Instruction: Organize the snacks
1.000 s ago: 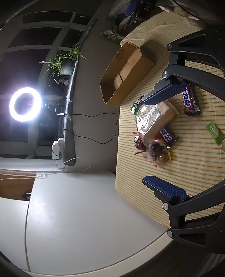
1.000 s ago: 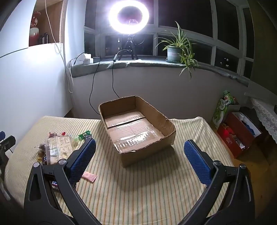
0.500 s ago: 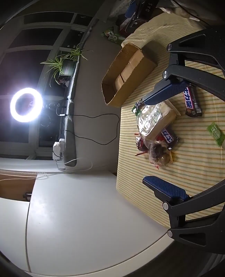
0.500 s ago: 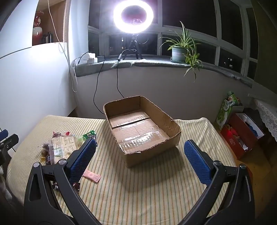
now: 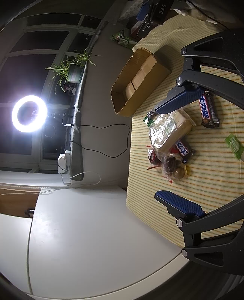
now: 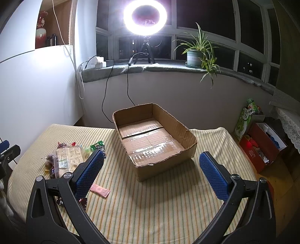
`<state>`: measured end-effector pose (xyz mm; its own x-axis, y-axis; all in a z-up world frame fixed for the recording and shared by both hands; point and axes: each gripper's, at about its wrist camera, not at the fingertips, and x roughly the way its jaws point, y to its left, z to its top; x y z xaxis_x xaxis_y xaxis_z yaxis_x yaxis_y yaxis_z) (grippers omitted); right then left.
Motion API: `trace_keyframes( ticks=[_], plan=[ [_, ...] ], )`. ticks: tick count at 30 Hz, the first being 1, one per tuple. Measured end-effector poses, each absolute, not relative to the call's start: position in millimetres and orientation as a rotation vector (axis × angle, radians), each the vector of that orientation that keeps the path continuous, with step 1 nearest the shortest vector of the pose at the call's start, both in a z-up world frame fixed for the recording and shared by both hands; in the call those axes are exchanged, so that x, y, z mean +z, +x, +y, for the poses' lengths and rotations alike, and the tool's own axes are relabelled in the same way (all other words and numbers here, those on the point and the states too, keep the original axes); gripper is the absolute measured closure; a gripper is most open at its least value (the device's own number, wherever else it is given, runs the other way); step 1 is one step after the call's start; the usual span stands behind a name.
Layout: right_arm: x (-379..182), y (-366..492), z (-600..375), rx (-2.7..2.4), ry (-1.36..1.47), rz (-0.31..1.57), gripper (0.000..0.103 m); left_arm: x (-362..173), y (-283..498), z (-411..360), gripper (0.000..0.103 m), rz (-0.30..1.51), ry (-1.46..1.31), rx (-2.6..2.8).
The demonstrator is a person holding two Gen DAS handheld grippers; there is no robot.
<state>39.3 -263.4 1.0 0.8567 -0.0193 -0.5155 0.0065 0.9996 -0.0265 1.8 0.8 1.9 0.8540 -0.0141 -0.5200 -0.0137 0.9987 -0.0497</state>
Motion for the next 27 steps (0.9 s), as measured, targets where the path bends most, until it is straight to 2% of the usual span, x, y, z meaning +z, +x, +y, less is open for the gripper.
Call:
trace_keyframes(
  ticks=[27],
  plan=[
    [0.6,39.0,-263.6,-0.012,-0.023,0.544,0.0,0.7,1.6,-0.1,0.019,0.552,-0.054,-0.007]
  ],
)
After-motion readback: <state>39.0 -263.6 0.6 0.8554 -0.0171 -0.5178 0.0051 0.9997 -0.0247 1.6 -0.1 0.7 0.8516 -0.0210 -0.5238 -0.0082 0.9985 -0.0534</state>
